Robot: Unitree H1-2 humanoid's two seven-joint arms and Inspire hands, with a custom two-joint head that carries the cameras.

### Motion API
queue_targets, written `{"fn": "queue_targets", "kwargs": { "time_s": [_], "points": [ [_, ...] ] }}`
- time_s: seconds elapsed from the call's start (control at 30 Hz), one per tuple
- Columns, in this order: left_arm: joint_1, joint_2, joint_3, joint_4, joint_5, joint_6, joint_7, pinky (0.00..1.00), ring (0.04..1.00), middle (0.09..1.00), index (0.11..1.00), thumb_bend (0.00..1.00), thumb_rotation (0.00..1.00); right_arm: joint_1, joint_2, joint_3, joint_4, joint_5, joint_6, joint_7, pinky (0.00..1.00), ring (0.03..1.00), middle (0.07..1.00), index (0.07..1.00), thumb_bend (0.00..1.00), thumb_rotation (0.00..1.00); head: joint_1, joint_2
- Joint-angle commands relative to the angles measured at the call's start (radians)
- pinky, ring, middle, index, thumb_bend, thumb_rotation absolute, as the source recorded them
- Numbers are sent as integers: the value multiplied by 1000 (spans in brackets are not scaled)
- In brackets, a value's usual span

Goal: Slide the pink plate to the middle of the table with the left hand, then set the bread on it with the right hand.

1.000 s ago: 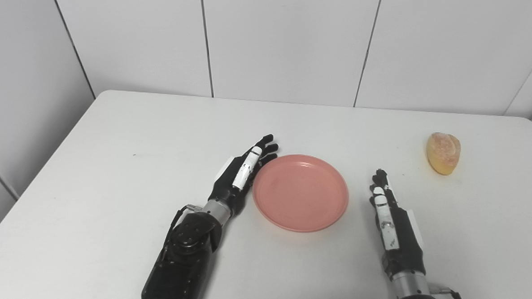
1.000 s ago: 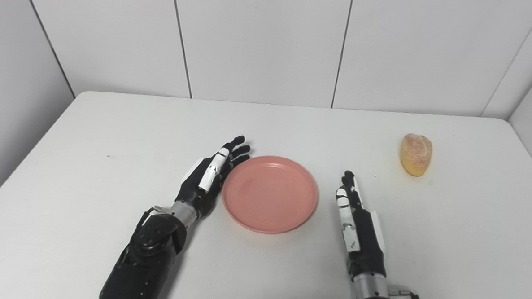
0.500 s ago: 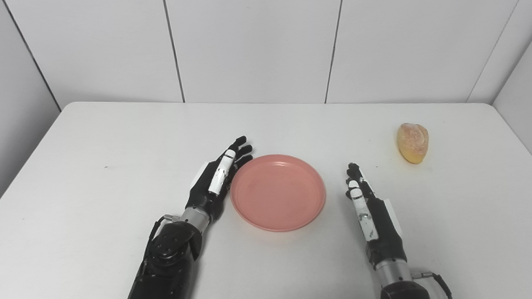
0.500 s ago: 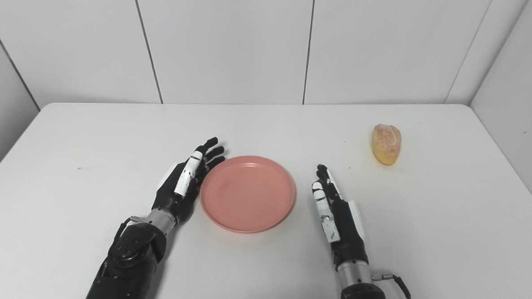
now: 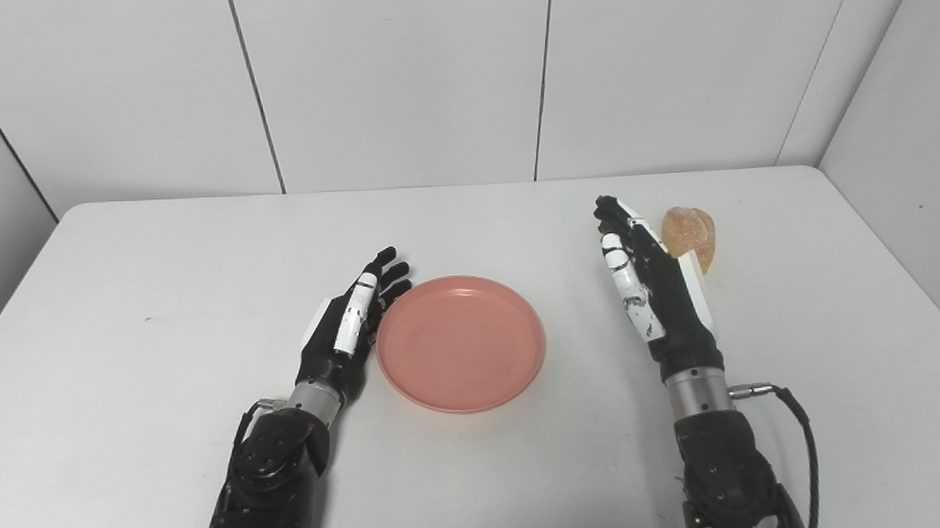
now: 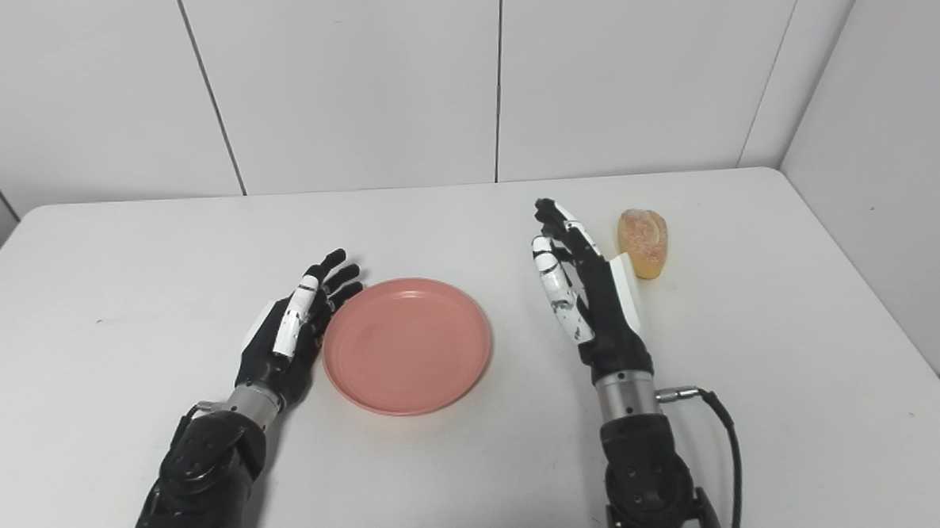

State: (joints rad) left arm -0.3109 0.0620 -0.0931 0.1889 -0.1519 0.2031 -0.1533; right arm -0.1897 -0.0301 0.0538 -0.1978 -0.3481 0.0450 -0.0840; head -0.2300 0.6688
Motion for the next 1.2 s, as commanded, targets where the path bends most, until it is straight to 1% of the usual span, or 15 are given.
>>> {"fn": "queue_targets", "kwargs": {
  "time_s": [0.0, 0.13, 0.17, 0.23, 0.27, 0.33, 0.43, 0.47, 0.53, 0.63, 0.7, 0.77, 0.87, 1.0, 1.17],
  "points": [
    [13, -5, -13, 5, 3, 35, -26, 892, 902, 910, 906, 339, 1000, -68, -14, -8, -50, -42, 17, -13, 759, 827, 840, 843, 476, 1000, -9, -5],
    [15, -5, -6, 6, -5, 41, -28, 896, 898, 906, 905, 351, 1000, -137, -57, -12, -61, -119, 60, 5, 726, 805, 845, 848, 484, 1000, -23, -11],
    [15, -7, -4, 4, -8, 44, -27, 894, 896, 902, 900, 346, 1000, -153, -67, -12, -61, -141, 69, 7, 713, 800, 839, 840, 503, 985, -24, -12],
    [15, -6, -1, 12, -11, 35, -32, 893, 896, 901, 899, 341, 1000, -185, -87, -10, -61, -183, 89, 11, 720, 806, 837, 836, 504, 972, -31, -15],
    [15, -5, 0, 17, -12, 29, -34, 894, 896, 901, 900, 341, 1000, -198, -95, -10, -62, -198, 104, 15, 732, 814, 840, 836, 513, 946, -37, -17],
    [15, -3, 0, 19, -11, 26, -35, 892, 895, 899, 898, 338, 1000, -226, -109, -8, -65, -233, 148, 27, 738, 821, 845, 839, 531, 918, -46, -19],
    [14, 0, 0, 25, -9, 20, -39, 889, 893, 900, 898, 344, 1000, -262, -127, -6, -55, -287, 190, 33, 723, 817, 851, 846, 592, 895, -51, -21],
    [14, 1, 0, 24, -10, 22, -41, 889, 892, 900, 898, 344, 1000, -277, -138, -6, -42, -307, 203, 34, 723, 817, 852, 846, 594, 894, -54, -22],
    [16, 2, 2, 22, -12, 25, -43, 896, 894, 900, 899, 346, 1000, -302, -149, -9, -20, -332, 228, 38, 734, 832, 868, 861, 627, 846, -56, -23],
    [15, 3, 3, 27, -12, 23, -49, 897, 896, 903, 901, 347, 1000, -328, -163, -9, 7, -363, 267, 46, 714, 829, 879, 881, 674, 806, -57, -24],
    [15, 2, 5, 21, -16, 28, -49, 901, 896, 903, 901, 343, 1000, -350, -171, -8, 29, -381, 303, 54, 709, 833, 892, 905, 724, 768, -62, -24],
    [15, 5, 5, 24, -18, 24, -51, 902, 896, 903, 901, 345, 1000, -369, -176, -5, 47, -403, 348, 67, 715, 837, 898, 913, 741, 759, -68, -24],
    [17, 6, 5, 19, -16, 28, -47, 898, 896, 902, 899, 353, 1000, -395, -180, 0, 76, -440, 415, 91, 719, 858, 920, 939, 795, 710, -71, -21],
    [18, 7, 4, 7, -19, 35, -49, 901, 901, 906, 902, 347, 1000, -418, -179, -12, 122, -494, 425, 117, 700, 866, 934, 949, 827, 683, -74, -19],
    [16, 12, 5, 22, -18, 24, -53, 901, 901, 909, 904, 356, 1000, -449, -171, -46, 186, -576, 425, 165, 745, 900, 947, 962, 864, 679, -88, -16]
  ]
}}
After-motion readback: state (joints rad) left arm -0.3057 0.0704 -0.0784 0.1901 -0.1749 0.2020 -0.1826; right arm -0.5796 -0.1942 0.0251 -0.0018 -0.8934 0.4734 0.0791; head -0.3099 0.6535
